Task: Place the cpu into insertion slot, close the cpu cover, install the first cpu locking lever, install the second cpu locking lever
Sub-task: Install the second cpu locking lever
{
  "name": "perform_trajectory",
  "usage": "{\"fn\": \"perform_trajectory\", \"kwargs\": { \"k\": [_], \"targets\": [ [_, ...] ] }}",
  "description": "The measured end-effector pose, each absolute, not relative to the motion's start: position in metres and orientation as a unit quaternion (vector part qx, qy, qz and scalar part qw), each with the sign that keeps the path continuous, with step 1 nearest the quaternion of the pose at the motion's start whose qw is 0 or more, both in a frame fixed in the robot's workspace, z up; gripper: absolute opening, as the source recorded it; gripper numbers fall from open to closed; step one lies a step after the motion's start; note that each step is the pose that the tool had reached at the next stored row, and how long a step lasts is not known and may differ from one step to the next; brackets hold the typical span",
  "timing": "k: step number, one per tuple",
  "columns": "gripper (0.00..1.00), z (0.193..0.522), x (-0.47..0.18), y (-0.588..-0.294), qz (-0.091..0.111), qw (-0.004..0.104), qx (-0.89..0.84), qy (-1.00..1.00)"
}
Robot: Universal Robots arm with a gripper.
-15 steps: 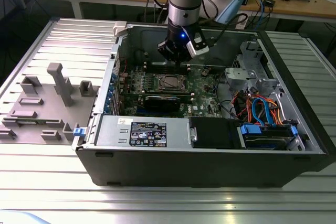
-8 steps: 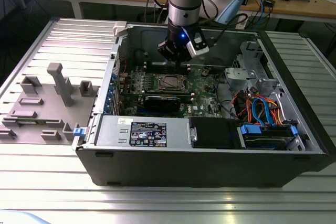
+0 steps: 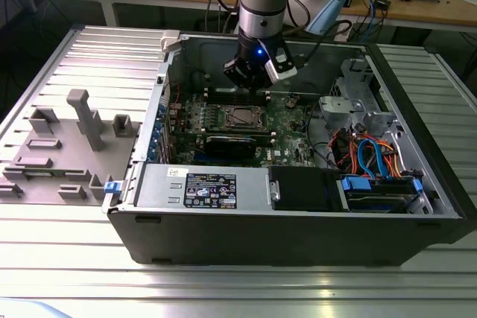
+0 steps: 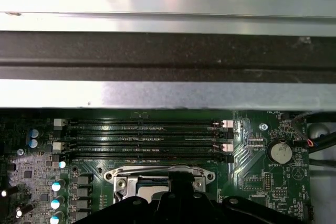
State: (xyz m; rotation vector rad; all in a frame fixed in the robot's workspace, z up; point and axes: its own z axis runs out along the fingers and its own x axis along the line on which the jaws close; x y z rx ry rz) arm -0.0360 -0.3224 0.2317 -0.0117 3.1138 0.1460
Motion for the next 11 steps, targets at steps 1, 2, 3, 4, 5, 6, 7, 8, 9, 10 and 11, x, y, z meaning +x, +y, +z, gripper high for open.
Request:
{"fn": "perform_trajectory", "kwargs": {
  "k": [1,2,3,4,5,6,7,8,9,10,11],
  "targets": [
    [0.11,0.2317,-0.0361,-0.3225,0.047,0.012,-0.004,0.999],
    [0.11,0.2317,-0.036,-0.3225,0.047,0.012,-0.004,0.999],
    [0.11,0.2317,-0.036,-0.3226,0.047,0.012,-0.004,0.999],
    [0.11,0.2317,-0.036,-0.3228,0.047,0.012,-0.004,0.999],
    [0.11,0.2318,-0.0361,-0.3229,0.047,0.012,-0.004,0.999],
    [0.11,0.232,-0.036,-0.3229,0.047,0.012,-0.004,0.999],
    [0.11,0.2321,-0.036,-0.3229,0.047,0.012,-0.004,0.999],
    [0.11,0.2323,-0.0361,-0.3229,0.047,0.012,-0.004,0.999],
    [0.11,0.2326,-0.0361,-0.3229,0.047,0.012,-0.004,0.999],
    [0.11,0.2331,-0.0361,-0.3229,0.047,0.012,-0.004,0.999],
    [0.11,0.2335,-0.0361,-0.3229,0.047,0.012,-0.004,0.999]
  ]
}}
